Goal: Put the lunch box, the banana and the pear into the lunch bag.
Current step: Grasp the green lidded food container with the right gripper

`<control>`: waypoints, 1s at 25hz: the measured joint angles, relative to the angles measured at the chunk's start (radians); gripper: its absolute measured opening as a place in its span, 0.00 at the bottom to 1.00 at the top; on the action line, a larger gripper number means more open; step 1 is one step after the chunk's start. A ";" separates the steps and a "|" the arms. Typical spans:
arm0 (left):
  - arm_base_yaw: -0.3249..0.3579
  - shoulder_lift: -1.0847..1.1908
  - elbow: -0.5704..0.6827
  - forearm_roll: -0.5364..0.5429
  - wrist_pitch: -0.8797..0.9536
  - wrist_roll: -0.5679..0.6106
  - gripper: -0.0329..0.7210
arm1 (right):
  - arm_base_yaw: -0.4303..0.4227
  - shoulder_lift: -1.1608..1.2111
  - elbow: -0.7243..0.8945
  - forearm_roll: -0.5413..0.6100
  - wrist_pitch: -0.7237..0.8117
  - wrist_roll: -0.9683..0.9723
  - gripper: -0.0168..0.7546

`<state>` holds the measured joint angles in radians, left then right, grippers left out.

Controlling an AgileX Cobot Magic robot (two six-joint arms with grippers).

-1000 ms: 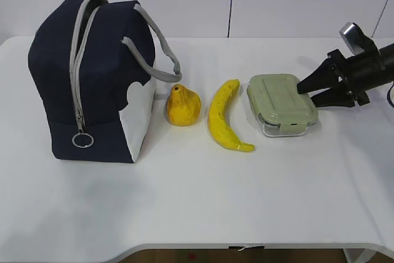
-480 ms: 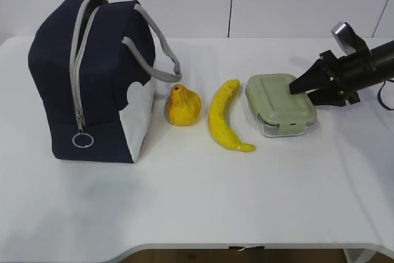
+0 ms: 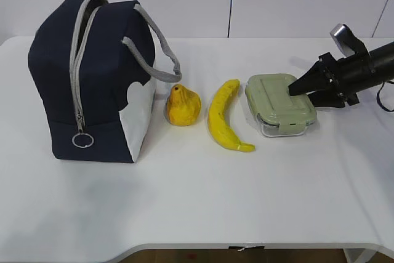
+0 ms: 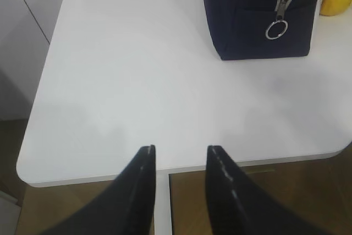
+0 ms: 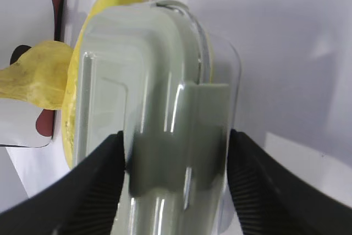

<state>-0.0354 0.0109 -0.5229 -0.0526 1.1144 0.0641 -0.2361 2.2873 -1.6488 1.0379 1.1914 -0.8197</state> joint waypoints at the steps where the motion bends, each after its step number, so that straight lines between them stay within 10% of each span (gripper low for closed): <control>1: 0.000 0.000 0.000 0.000 0.000 0.000 0.36 | 0.000 0.000 0.000 0.000 0.000 0.000 0.63; 25: 0.000 0.000 0.000 0.000 0.000 0.000 0.36 | 0.034 0.011 -0.002 0.003 0.000 -0.015 0.71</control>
<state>-0.0354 0.0109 -0.5229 -0.0526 1.1144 0.0641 -0.2023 2.2979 -1.6511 1.0405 1.1914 -0.8343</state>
